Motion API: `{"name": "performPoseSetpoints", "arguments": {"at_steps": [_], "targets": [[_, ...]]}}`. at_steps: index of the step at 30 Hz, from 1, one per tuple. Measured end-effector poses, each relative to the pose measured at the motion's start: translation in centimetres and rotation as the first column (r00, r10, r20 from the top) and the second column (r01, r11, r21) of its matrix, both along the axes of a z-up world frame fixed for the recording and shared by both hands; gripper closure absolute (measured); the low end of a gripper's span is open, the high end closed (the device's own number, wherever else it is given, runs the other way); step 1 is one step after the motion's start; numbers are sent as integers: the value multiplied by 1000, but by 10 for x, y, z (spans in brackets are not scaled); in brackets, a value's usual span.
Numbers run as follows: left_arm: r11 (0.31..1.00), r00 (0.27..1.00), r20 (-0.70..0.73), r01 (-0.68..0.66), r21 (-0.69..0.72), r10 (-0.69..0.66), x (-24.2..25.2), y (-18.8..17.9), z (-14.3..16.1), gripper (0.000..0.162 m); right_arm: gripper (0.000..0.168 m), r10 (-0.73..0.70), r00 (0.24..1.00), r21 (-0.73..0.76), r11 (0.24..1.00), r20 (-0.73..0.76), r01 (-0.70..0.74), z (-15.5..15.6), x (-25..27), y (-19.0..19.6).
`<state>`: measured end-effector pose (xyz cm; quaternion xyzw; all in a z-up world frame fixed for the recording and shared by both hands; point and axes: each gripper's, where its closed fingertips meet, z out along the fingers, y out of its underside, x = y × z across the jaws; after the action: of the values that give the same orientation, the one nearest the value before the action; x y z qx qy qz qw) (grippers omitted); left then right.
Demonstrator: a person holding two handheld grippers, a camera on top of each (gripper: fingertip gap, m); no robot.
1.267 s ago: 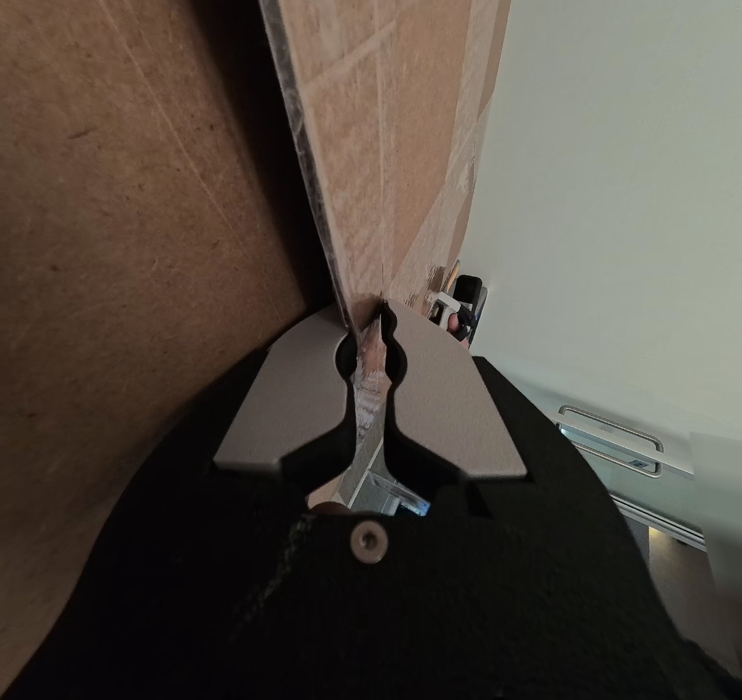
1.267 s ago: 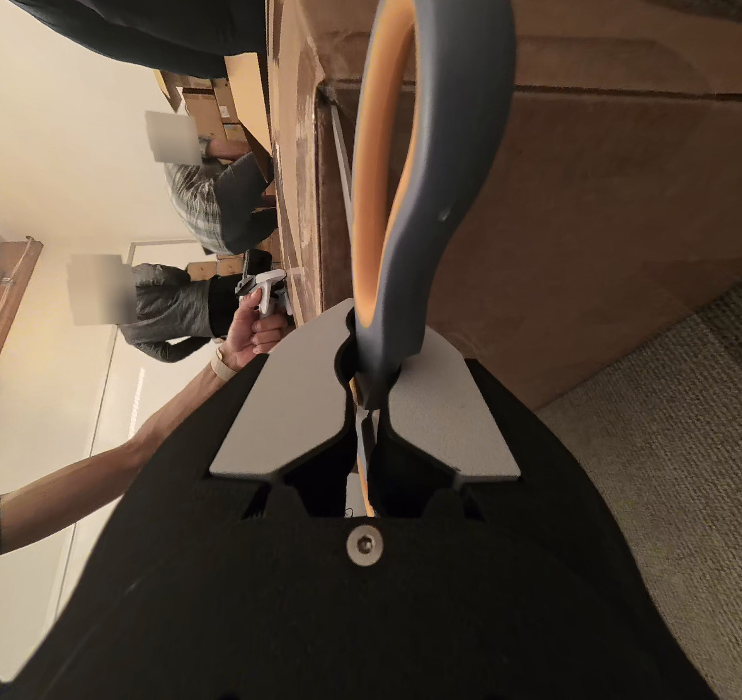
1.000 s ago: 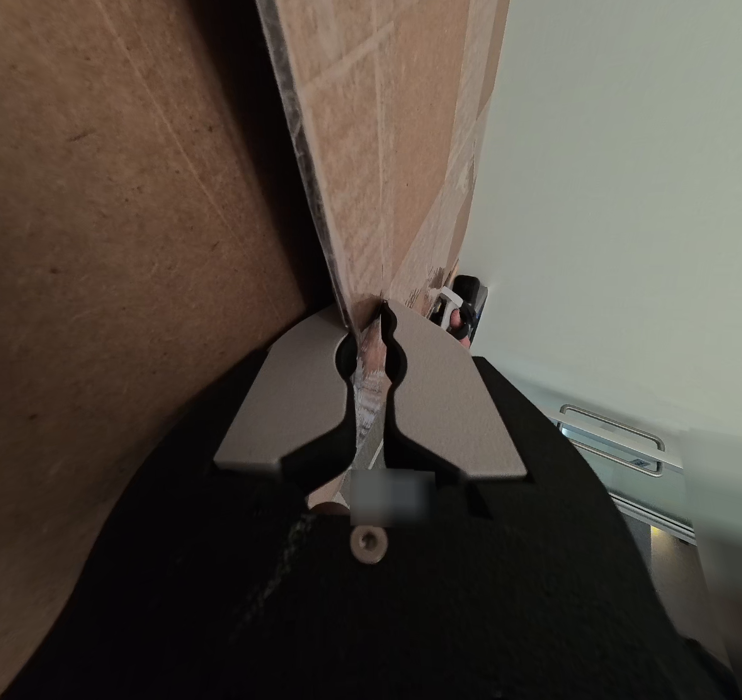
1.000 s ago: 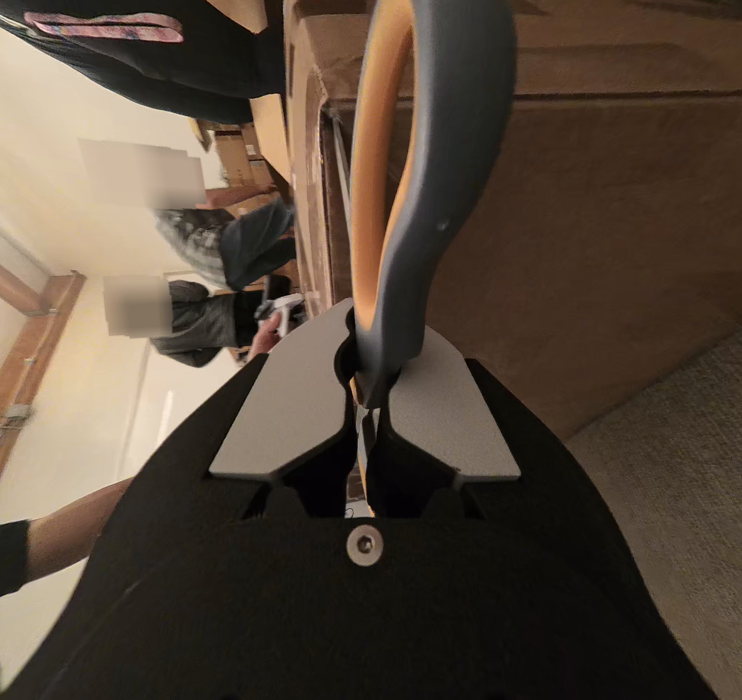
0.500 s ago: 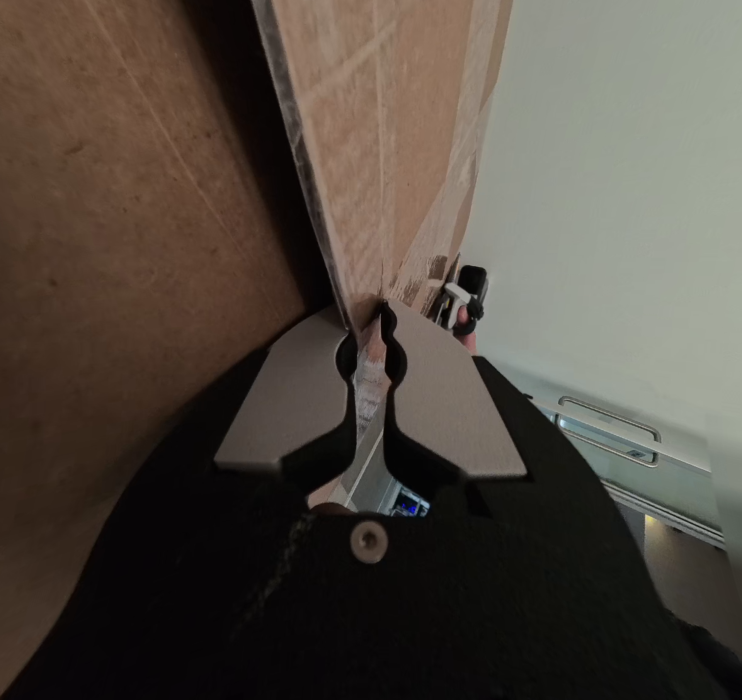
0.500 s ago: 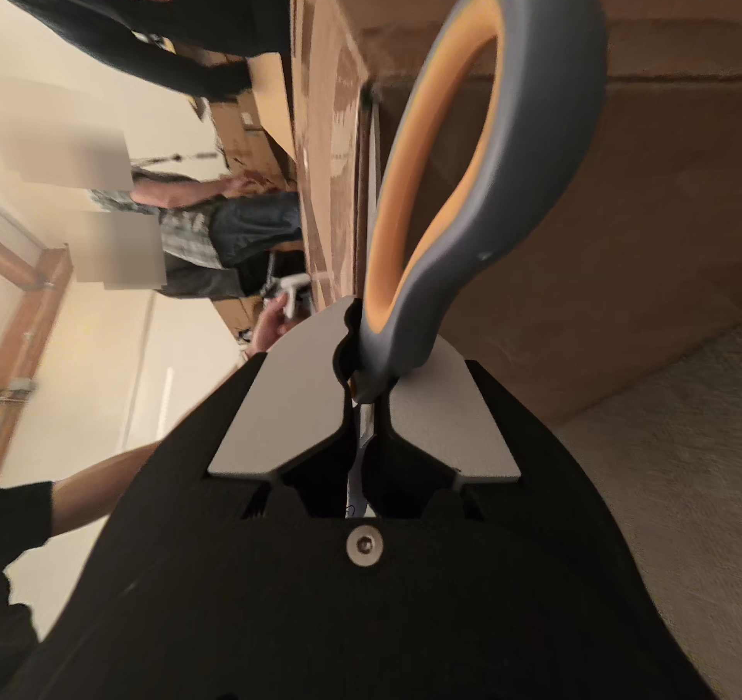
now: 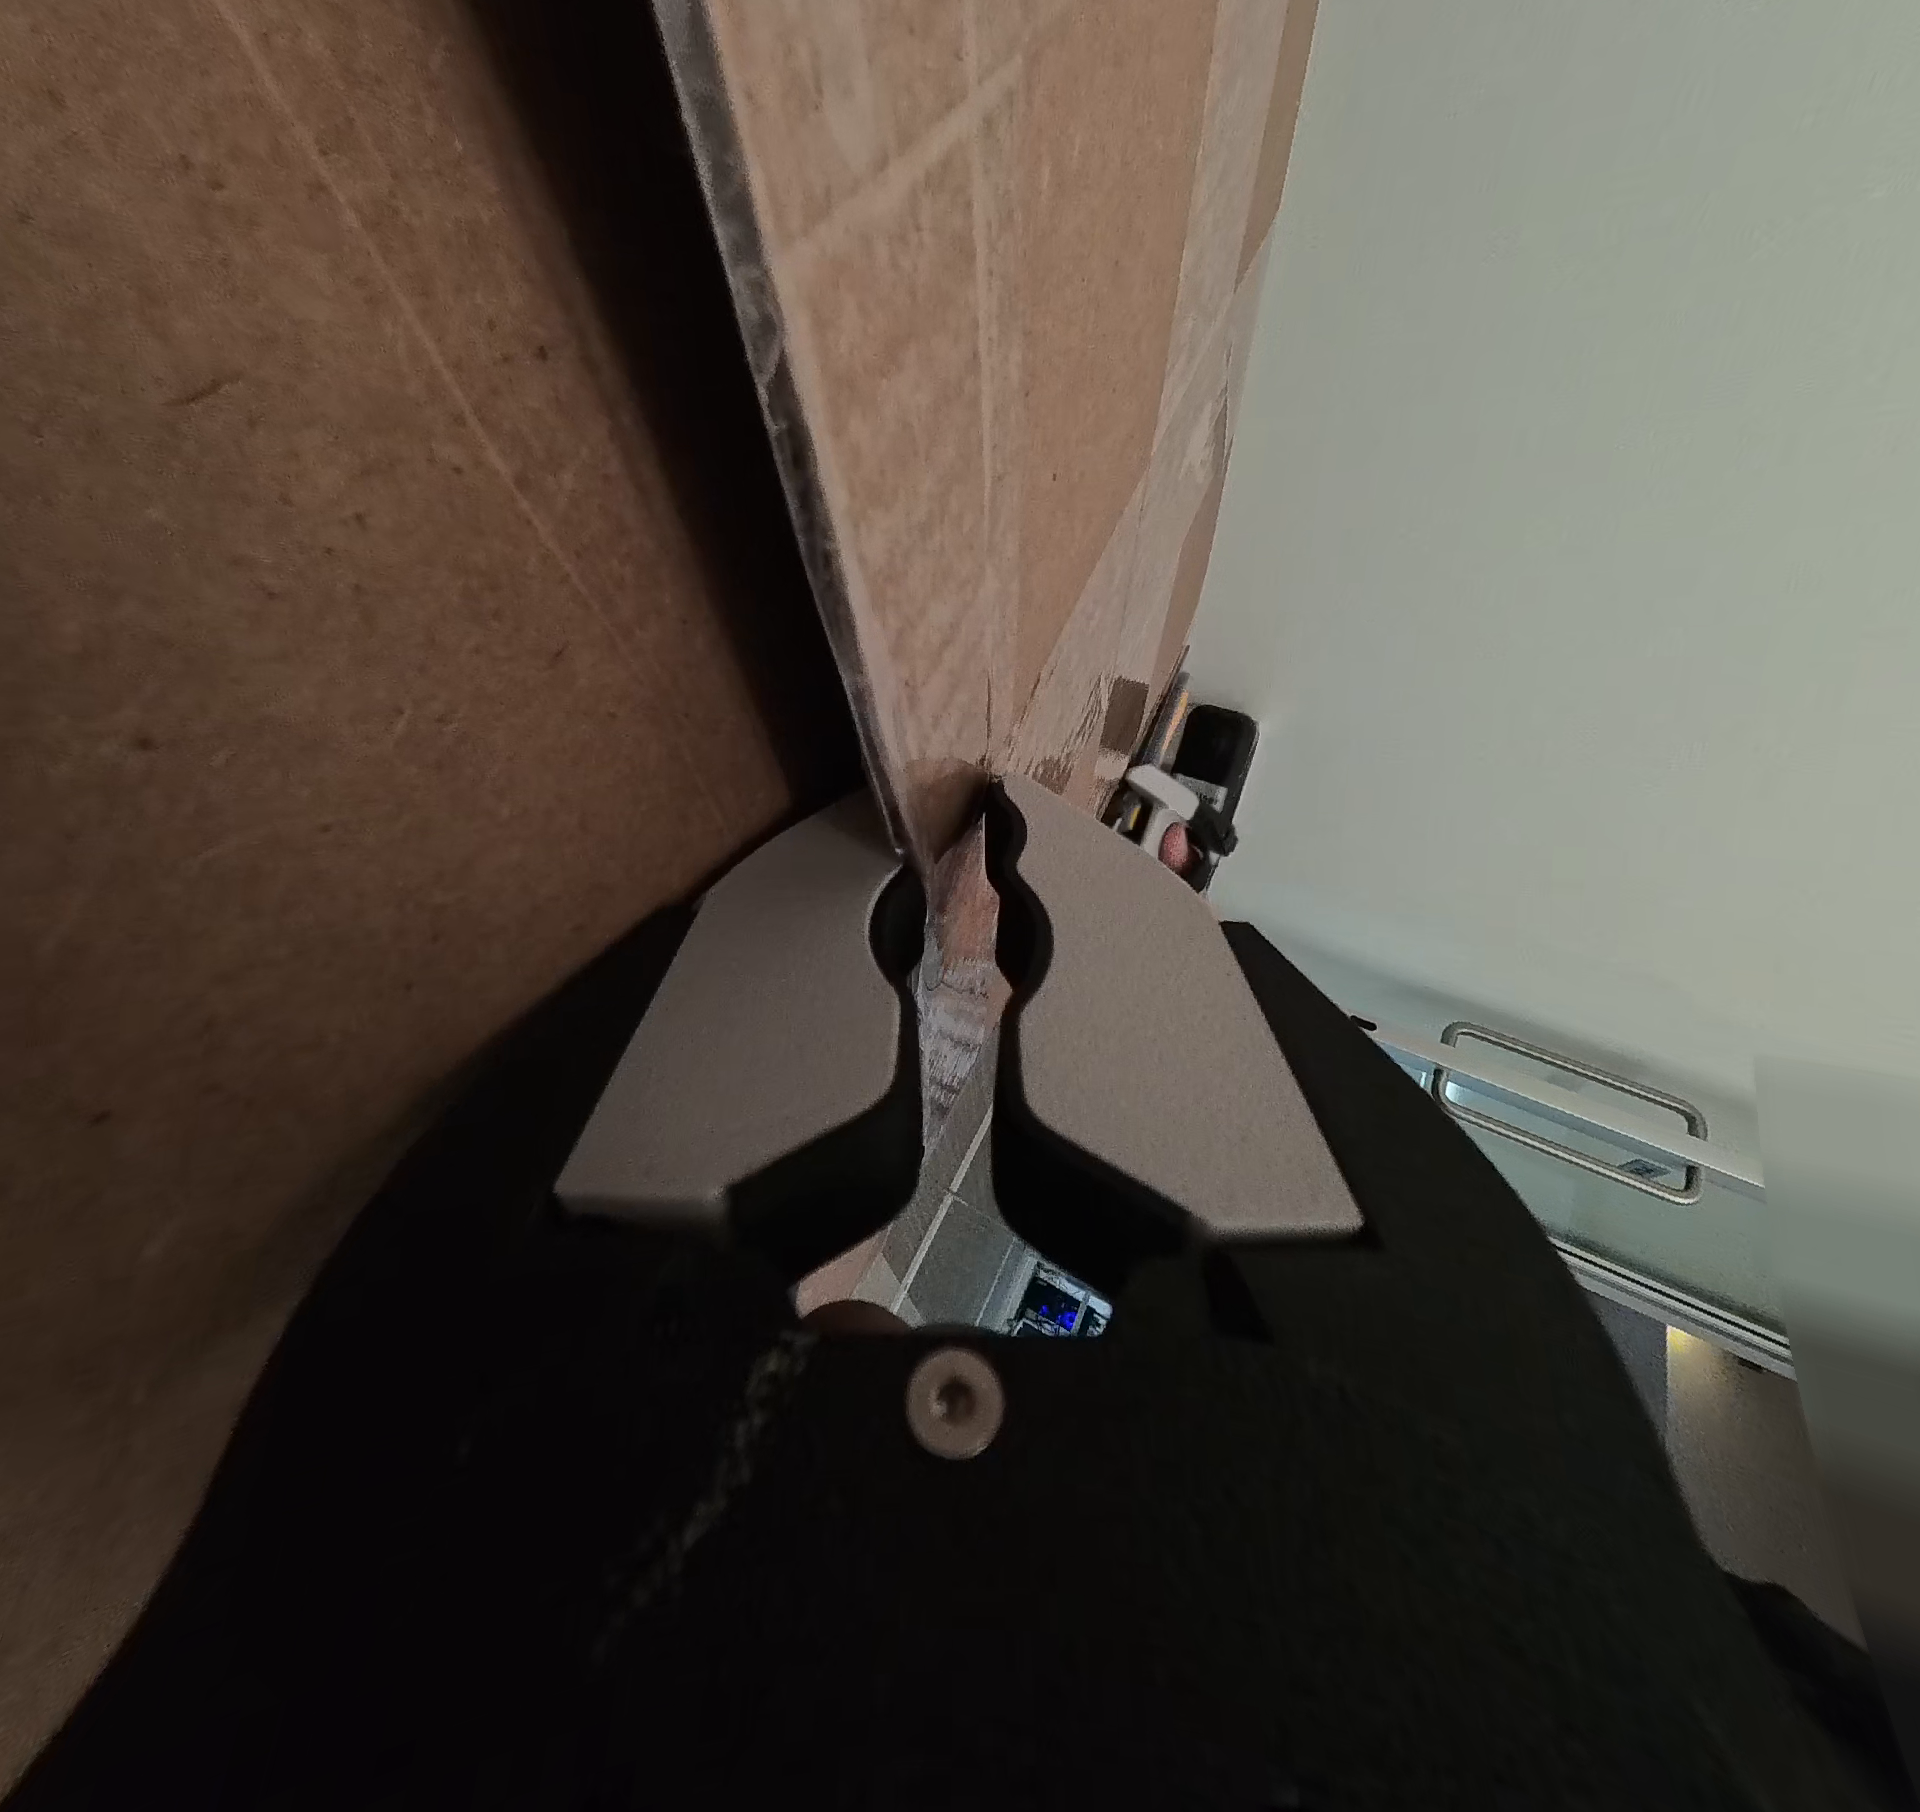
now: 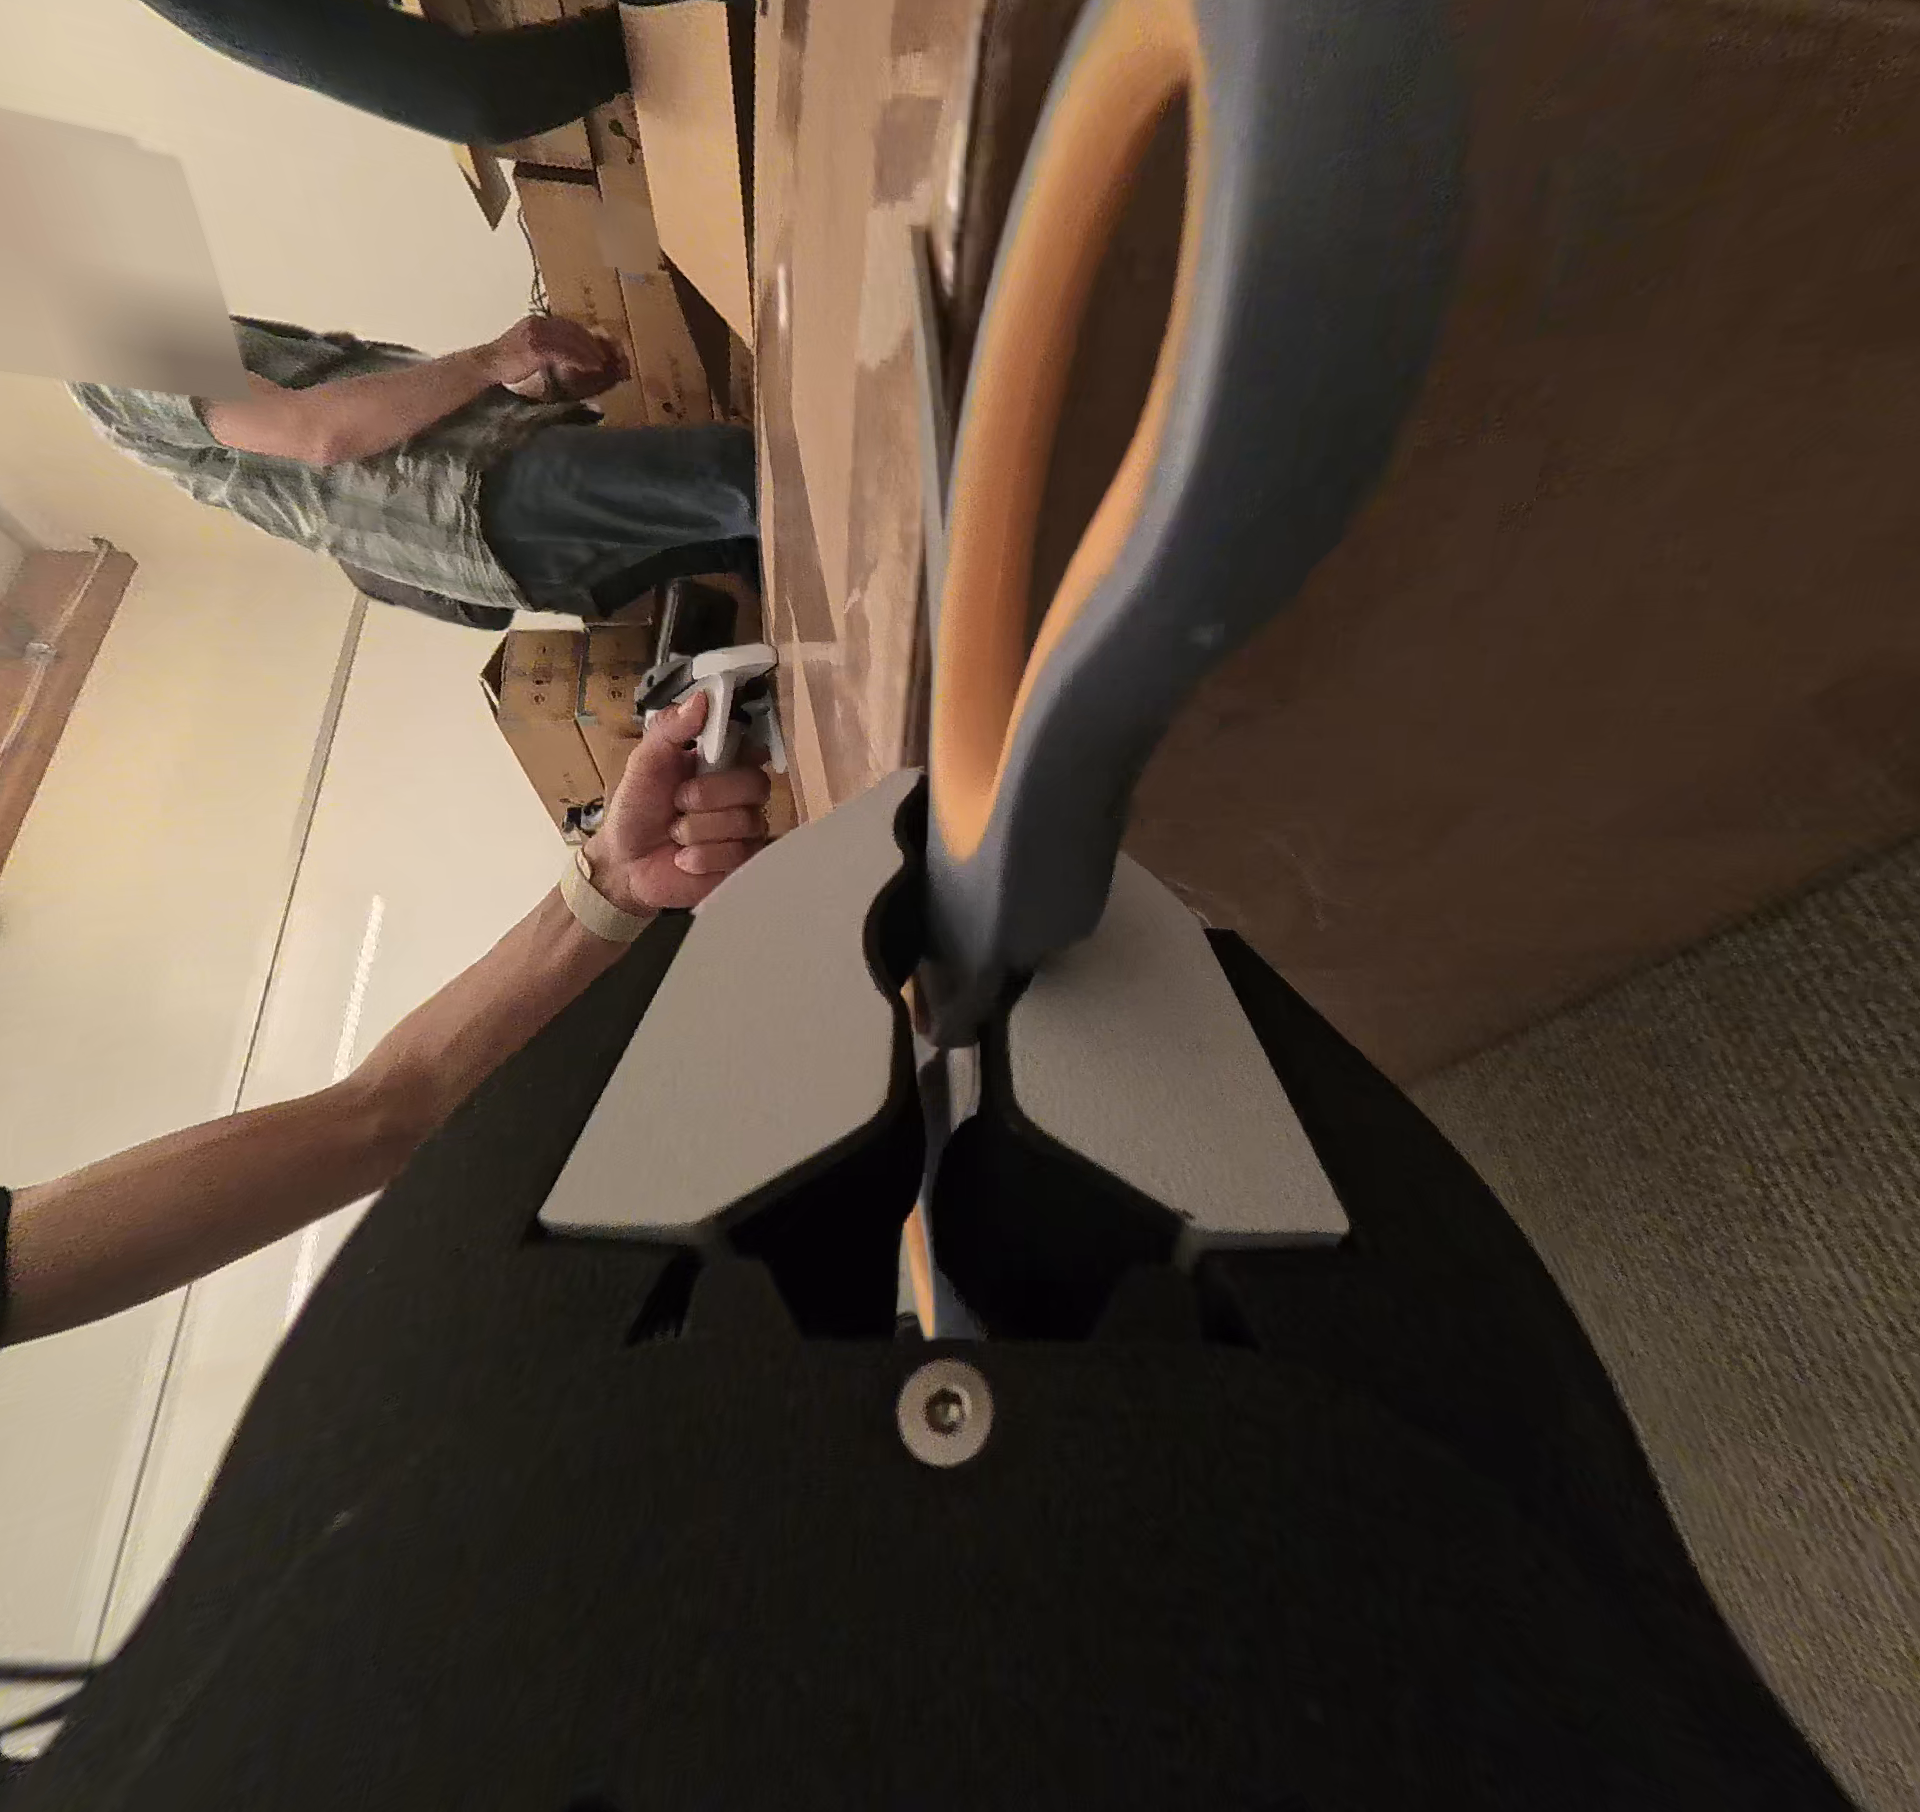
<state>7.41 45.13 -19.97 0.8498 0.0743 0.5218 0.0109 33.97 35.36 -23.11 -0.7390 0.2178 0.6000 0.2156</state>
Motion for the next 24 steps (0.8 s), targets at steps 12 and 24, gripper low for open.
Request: {"name": "performPoseSetpoints", "arguments": {"at_steps": [12,24], "targets": [[1000,1000,14,9,-2,-9,0,0,1,154,164,-132,990,-23,991,54,133,9,41,6],[1000,1000,16,3,-6,-3,0,0,1,154,164,-91,995,-51,994,42,93,-7,25,3]]}}
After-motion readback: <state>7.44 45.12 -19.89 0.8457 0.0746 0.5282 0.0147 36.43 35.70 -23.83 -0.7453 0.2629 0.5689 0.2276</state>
